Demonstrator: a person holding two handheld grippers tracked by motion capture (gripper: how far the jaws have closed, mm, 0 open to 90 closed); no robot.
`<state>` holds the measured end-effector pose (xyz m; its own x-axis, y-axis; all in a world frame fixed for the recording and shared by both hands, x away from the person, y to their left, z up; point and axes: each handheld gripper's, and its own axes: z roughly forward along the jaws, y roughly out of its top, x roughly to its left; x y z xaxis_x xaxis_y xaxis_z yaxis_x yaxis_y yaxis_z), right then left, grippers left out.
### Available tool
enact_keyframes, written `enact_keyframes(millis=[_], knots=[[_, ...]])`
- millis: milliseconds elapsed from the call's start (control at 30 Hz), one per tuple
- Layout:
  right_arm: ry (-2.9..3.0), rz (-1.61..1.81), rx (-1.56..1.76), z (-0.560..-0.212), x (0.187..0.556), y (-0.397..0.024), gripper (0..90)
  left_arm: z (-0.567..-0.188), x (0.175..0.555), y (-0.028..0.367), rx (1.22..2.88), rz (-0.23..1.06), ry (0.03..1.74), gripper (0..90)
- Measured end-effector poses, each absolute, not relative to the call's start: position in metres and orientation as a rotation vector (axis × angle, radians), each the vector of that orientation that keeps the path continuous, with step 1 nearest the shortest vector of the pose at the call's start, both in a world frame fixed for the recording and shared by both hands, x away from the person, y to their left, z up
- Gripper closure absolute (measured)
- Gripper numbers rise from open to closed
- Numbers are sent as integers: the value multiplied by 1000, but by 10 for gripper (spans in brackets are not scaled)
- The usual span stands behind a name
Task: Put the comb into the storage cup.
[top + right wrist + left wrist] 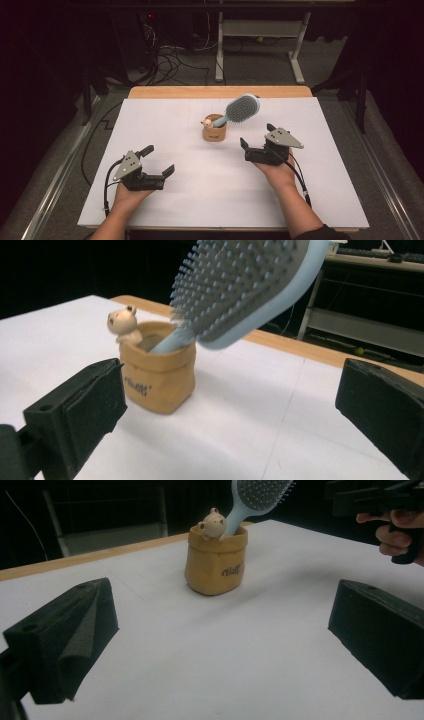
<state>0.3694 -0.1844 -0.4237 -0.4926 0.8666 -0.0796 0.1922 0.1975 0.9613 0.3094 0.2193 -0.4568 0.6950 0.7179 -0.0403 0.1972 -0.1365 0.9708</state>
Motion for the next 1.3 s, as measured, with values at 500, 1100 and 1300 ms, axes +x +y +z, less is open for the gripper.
enact_keyframes(millis=[500,1100,1300], knots=[[1827,1345,995,-441,330,-218,4,-456,308,224,1684,522,752,4],[1735,1350,1013,-449,284,-272,4,-458,300,223,1721,525,723,4],[1715,1362,1010,-449,284,-275,4,-458,300,224,1712,520,737,4]])
